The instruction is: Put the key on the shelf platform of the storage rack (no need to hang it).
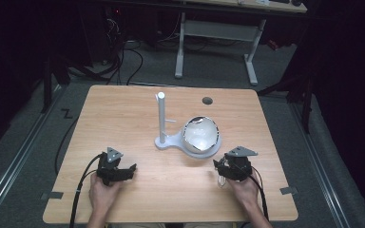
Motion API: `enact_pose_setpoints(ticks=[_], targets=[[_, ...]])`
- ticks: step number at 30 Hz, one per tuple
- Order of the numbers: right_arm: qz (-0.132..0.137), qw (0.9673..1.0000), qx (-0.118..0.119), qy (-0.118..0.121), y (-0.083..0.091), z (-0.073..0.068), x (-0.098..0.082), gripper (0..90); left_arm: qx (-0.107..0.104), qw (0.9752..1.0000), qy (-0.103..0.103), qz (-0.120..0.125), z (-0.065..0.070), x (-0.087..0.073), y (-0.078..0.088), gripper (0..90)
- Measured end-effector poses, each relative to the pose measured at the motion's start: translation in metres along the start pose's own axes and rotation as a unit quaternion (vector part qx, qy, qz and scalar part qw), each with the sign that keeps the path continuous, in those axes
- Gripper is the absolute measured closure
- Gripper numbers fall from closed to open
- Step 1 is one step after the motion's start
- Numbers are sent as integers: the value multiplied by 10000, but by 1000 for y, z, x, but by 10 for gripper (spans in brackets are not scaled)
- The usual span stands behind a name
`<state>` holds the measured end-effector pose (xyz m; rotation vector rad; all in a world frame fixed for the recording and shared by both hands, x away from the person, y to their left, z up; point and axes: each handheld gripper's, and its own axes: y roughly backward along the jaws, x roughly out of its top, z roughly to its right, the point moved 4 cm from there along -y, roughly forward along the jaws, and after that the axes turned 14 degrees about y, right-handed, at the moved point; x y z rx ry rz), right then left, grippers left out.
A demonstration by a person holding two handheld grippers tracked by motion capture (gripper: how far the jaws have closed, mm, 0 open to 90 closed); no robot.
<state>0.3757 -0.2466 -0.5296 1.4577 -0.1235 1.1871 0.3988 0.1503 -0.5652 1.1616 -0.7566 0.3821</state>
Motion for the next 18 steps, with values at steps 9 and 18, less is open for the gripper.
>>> enact_pose_setpoints(ticks=[9,18], targets=[[-183,9997,-159,-36,-9,-2,0,469,-1,10000,-3,-1,0,0,0,177],[-397,9991,-63,-100,-11,0,-13,538,0,10000,0,0,0,0,0,177]])
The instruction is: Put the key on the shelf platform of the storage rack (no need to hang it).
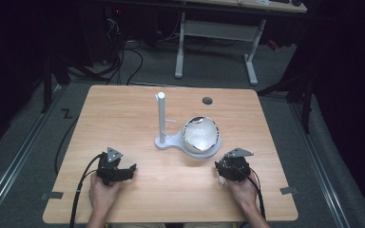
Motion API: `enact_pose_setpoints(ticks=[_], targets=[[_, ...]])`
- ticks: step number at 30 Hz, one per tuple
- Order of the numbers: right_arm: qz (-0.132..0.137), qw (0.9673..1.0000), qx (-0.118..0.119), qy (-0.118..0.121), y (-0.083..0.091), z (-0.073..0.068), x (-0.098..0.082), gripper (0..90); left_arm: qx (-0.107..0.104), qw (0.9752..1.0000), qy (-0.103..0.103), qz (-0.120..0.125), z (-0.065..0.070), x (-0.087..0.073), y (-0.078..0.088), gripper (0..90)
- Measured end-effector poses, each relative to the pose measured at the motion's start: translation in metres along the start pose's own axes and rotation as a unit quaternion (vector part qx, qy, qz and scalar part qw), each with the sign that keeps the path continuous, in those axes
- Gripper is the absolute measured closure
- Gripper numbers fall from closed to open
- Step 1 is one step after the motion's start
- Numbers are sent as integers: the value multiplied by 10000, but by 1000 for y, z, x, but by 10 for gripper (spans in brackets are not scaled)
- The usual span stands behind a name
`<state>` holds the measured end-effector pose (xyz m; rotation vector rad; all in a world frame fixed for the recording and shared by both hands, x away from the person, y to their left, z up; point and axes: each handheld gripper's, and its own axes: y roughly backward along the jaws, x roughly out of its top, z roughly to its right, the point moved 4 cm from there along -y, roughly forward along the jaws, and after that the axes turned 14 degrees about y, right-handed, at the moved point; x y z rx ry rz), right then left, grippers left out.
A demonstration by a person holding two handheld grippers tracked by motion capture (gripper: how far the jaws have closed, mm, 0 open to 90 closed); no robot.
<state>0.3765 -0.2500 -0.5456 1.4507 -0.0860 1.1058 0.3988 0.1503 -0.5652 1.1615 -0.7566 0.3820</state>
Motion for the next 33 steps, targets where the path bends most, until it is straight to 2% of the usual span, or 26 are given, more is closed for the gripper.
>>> enact_pose_setpoints(ticks=[5,9,11,12,23,27,33], targets=[[-66,9999,97,-24,-1,2,-8,592,2,10000,-5,0,0,0,0,177],[-39,9999,131,-52,2,6,-13,691,0,10000,-1,-2,0,0,0,177],[-39,9999,139,-37,3,7,-14,707,0,10000,-2,-2,0,0,0,177],[-39,9999,133,-57,4,8,-15,757,0,10000,0,-1,0,0,0,177],[1,9998,178,-21,5,10,-18,778,1,10000,-4,-2,0,0,0,177],[82,9997,188,108,7,8,-18,779,1,10000,-4,-2,0,0,0,177],[238,9993,303,31,13,13,-16,780,1,10000,-3,-2,0,0,0,177]])
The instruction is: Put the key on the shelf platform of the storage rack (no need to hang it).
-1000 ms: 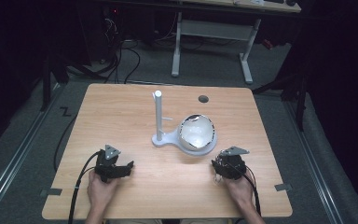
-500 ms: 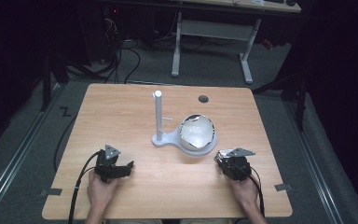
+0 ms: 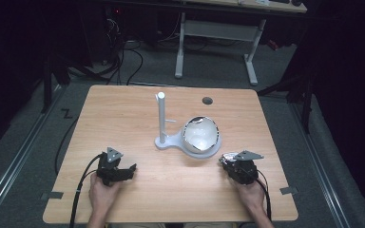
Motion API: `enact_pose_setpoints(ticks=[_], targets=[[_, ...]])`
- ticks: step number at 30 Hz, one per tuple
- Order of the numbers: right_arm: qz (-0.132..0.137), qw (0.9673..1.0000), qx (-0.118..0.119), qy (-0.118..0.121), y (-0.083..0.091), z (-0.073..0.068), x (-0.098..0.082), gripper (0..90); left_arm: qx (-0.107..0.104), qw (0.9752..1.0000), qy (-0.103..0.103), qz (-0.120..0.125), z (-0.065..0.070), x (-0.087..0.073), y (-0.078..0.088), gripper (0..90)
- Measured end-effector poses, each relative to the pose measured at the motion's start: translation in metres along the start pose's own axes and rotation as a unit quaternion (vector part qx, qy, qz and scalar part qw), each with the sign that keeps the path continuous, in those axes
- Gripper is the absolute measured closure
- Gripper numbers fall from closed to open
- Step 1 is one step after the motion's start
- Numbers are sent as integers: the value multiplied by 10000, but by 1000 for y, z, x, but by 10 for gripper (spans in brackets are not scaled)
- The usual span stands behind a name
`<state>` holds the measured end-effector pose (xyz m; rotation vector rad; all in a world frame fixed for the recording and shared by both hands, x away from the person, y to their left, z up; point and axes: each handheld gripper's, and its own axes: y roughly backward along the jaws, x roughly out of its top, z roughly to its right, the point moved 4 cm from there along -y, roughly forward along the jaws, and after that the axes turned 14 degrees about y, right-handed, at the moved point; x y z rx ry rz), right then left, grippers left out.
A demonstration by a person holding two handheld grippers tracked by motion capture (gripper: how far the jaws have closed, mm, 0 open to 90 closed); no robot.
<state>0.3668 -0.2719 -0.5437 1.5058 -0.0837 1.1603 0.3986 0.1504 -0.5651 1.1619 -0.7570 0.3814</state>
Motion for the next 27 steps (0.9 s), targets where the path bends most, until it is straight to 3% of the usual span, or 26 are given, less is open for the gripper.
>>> enact_pose_setpoints(ticks=[7,17,27], targets=[[188,9998,59,-62,12,7,5,780,1,10000,1,1,0,0,0,177],[700,9974,47,-171,46,23,25,780,-3,10000,-1,2,0,0,0,178],[922,9957,-9,-38,68,30,40,780,-2,10000,-1,2,0,0,0,179]])
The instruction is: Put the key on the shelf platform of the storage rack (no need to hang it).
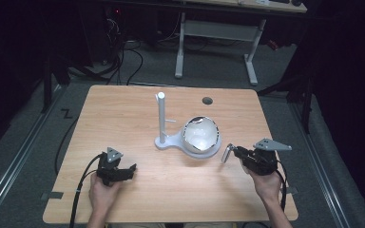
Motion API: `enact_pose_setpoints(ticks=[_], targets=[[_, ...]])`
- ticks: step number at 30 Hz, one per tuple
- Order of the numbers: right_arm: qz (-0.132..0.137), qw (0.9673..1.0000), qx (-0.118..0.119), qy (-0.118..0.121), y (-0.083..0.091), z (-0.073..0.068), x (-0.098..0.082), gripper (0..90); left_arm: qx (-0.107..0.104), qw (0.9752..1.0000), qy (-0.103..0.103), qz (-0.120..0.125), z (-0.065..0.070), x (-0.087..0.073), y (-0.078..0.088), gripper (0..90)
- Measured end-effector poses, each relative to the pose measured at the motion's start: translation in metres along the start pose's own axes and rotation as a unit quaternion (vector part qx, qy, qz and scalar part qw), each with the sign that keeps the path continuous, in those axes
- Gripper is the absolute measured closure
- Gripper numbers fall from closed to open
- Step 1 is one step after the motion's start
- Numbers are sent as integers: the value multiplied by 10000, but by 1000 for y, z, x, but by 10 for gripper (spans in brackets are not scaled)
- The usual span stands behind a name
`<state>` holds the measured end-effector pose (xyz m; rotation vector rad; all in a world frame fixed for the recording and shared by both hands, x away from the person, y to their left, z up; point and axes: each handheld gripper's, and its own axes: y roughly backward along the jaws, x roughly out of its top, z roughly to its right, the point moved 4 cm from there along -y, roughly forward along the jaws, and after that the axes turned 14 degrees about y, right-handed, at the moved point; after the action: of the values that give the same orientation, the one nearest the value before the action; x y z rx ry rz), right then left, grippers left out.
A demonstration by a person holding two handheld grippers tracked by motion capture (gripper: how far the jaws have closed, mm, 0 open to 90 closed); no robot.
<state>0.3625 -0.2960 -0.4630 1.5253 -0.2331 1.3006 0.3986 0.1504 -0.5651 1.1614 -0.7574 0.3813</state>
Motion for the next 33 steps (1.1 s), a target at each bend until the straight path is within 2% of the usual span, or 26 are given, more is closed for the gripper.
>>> enact_pose_setpoints(ticks=[8,14,22,33], targets=[[262,9997,9,12,21,5,14,780,-2,10000,1,1,0,0,0,180],[346,9994,94,34,29,8,23,780,2,10000,-5,3,0,0,0,184],[477,9986,235,37,32,8,35,780,1,10000,-9,4,0,0,0,188],[721,9962,433,234,28,3,63,779,-6,10000,-11,5,0,0,0,189]])
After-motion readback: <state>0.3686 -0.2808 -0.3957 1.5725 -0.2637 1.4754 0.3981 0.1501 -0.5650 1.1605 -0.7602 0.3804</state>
